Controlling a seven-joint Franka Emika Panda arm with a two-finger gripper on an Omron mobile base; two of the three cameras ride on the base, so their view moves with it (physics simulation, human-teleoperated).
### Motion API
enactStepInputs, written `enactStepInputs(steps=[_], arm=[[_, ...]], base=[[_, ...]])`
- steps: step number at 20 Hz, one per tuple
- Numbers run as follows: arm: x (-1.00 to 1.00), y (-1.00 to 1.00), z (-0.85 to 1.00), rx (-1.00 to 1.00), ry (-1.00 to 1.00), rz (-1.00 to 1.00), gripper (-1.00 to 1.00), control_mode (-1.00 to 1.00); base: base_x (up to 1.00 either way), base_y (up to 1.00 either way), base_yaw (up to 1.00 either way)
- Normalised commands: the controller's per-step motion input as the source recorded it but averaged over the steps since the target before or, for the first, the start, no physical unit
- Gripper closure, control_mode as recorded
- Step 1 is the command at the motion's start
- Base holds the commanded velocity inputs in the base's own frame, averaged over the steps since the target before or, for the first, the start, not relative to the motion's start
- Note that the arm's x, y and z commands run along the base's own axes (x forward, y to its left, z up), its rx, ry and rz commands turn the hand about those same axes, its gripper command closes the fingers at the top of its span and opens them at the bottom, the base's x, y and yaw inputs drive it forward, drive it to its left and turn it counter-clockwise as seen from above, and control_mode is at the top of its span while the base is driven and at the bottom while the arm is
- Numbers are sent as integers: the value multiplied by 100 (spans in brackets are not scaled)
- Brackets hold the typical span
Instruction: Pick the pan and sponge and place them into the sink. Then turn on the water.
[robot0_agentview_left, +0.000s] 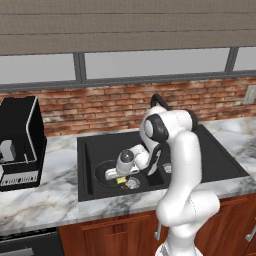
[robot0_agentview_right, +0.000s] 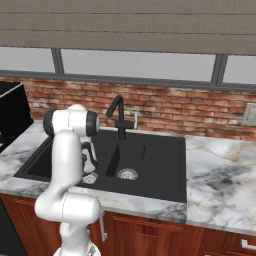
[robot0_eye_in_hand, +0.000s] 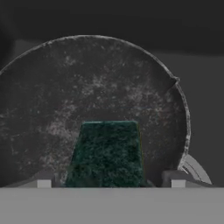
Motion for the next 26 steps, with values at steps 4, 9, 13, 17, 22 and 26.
enactStepInputs(steps=[4,9,13,17,22,26], arm=[[37,0,66,0,0,-4,-100,-100],[11,0,100,0,0,-4,-100,-100],[-7,14,100,0,0,-1,-100,-100],[-11,31,100,-1,0,-3,-100,-100],[-12,22,100,0,1,-6,-100,-100],[-7,23,100,0,5,-9,-100,-100]], base=[[0,0,0],[0,0,0],[0,0,0],[0,0,0],[0,0,0],[0,0,0]])
